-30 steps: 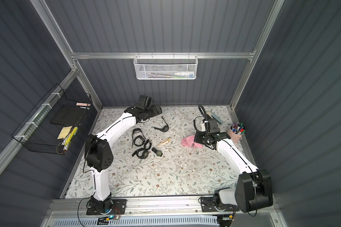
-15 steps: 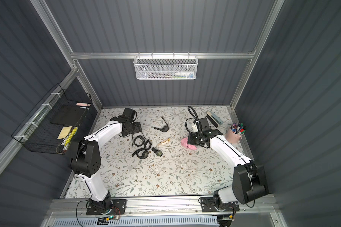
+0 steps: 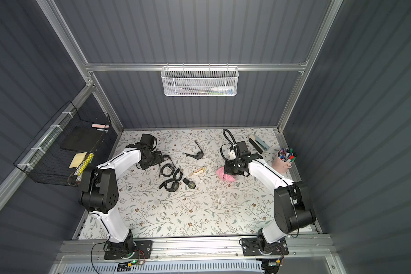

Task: Wipe the watch dial
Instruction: Adjust the watch at the center of the board.

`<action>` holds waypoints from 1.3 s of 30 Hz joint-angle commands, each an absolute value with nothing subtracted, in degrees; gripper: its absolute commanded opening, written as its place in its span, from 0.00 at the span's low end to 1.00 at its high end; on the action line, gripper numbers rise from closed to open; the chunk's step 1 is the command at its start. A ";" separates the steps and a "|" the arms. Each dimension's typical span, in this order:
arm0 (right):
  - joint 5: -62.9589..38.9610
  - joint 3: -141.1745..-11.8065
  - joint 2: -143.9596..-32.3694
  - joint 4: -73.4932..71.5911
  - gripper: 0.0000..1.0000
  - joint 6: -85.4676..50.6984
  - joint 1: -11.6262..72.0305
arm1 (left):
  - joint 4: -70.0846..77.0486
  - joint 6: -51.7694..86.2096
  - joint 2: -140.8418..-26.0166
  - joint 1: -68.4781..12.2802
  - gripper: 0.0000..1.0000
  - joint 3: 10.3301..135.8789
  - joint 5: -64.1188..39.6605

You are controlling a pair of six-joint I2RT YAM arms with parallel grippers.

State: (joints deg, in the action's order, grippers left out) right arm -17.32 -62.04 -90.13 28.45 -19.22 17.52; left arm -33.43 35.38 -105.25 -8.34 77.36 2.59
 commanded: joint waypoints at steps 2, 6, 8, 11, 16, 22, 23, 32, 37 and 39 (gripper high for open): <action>-19.92 -64.93 -91.79 29.76 0.05 -17.24 17.67 | -29.29 47.85 -104.15 -8.53 0.87 77.76 -5.13; -19.95 -66.05 -92.75 30.55 0.05 -16.36 17.67 | -23.74 58.01 -103.17 -8.53 0.88 74.78 -7.85; -20.17 -66.35 -93.28 30.63 0.05 -16.27 17.67 | -21.66 63.01 -102.45 -8.53 0.89 73.50 -7.57; -21.06 -67.24 -94.51 31.00 0.06 -16.13 17.67 | -16.49 68.61 -101.61 -8.53 0.90 72.26 -7.32; -22.08 -70.48 -97.17 33.53 0.06 -14.45 17.67 | -11.53 73.44 -103.90 -8.61 0.92 73.31 -8.15; -21.68 -71.99 -98.26 34.71 0.06 -13.21 17.62 | -12.27 72.22 -107.20 -8.83 0.92 74.89 -8.35; -21.66 -72.07 -98.32 34.69 0.06 -13.27 17.58 | -11.78 72.14 -107.48 -8.81 0.92 74.72 -8.61; -21.86 -72.33 -99.66 34.93 0.06 -13.63 17.58 | -15.53 62.07 -117.34 -8.79 0.89 86.25 -11.34; -21.33 -72.64 -100.06 35.25 0.06 -13.43 17.41 | -23.59 55.21 -120.57 -8.79 0.83 89.12 -12.22; -21.62 -72.91 -100.49 35.29 0.06 -13.62 17.32 | -22.81 55.18 -120.07 -8.70 0.81 87.34 -12.15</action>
State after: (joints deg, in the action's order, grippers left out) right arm -21.04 -71.31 -99.70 34.35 -14.48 17.50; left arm -18.50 59.46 -120.07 -8.47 88.60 -11.53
